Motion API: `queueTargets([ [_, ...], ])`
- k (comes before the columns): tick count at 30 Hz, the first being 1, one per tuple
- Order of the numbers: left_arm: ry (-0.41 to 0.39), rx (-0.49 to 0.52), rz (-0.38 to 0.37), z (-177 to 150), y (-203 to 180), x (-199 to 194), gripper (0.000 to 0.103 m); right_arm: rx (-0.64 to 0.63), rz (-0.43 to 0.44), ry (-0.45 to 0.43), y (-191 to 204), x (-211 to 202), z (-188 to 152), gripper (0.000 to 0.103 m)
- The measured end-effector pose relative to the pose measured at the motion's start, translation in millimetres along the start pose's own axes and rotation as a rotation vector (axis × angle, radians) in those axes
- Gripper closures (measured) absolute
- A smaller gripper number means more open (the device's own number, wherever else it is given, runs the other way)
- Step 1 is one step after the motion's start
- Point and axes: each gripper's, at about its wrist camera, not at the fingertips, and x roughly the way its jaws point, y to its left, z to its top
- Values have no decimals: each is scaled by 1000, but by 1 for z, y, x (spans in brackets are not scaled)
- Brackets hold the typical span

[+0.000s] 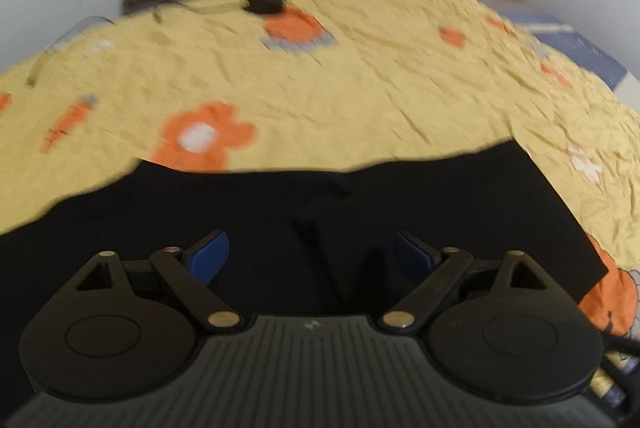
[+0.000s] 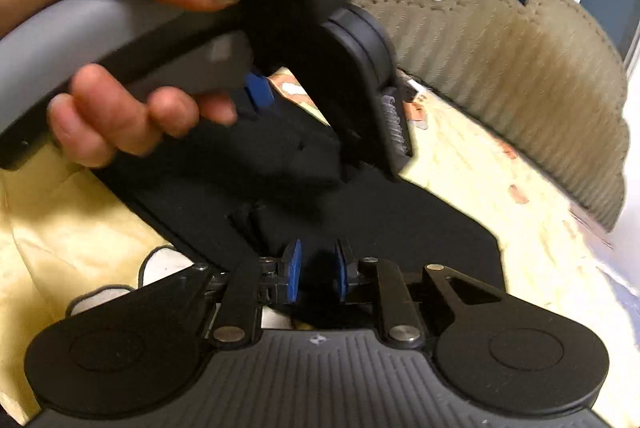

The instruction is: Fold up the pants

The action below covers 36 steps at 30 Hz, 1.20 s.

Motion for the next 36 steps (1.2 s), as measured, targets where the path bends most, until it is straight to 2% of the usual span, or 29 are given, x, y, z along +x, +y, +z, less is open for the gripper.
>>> queueTargets([
  [3, -40, -61, 47, -13, 31, -26, 11, 147, 55, -54, -10, -7, 11, 85],
  [6, -70, -91, 155, -37, 67, -51, 8, 167, 112, -36, -22, 20, 34, 85],
  [9, -86, -135, 265, -60, 107, -68, 7, 203, 94, -39, -32, 40, 48, 85],
  [11, -86, -170, 339, -66, 129, -71, 6, 253, 162, 0, -31, 57, 66, 85],
  [13, -60, -196, 372, -69, 148, -68, 5, 287, 260, -23, -15, 61, 81, 85],
  [15, -25, -209, 397, -72, 161, -61, 5, 310, 388, 32, -9, 88, 96, 85],
  [17, 1, -213, 434, -80, 169, -57, 4, 320, 438, 110, 6, 122, 107, 85],
  [18, 6, -216, 439, -84, 173, -56, 4, 304, 421, 137, 11, 138, 108, 86],
  [20, 2, -215, 438, -91, 177, -59, 4, 318, 355, 114, 7, 151, 119, 86],
  [23, -27, -182, 455, -87, 179, -66, 4, 362, 243, 149, -1, 145, 136, 83],
  [26, -54, -170, 448, -72, 187, -59, 2, 329, 401, 107, 13, 133, 142, 82],
  [27, -39, -176, 445, -66, 193, -52, 2, 308, 412, 120, 21, 138, 146, 82],
  [30, 35, -215, 483, -59, 216, -33, 2, 264, 392, 162, 41, 161, 154, 82],
  [31, 45, -225, 492, -61, 222, -31, 0, 266, 378, 129, 42, 165, 157, 82],
  [34, 51, -238, 488, -63, 233, -36, 0, 302, 330, 145, 37, 167, 163, 80],
  [36, 31, -237, 479, -62, 235, -40, 0, 296, 304, 99, 38, 151, 166, 80],
])
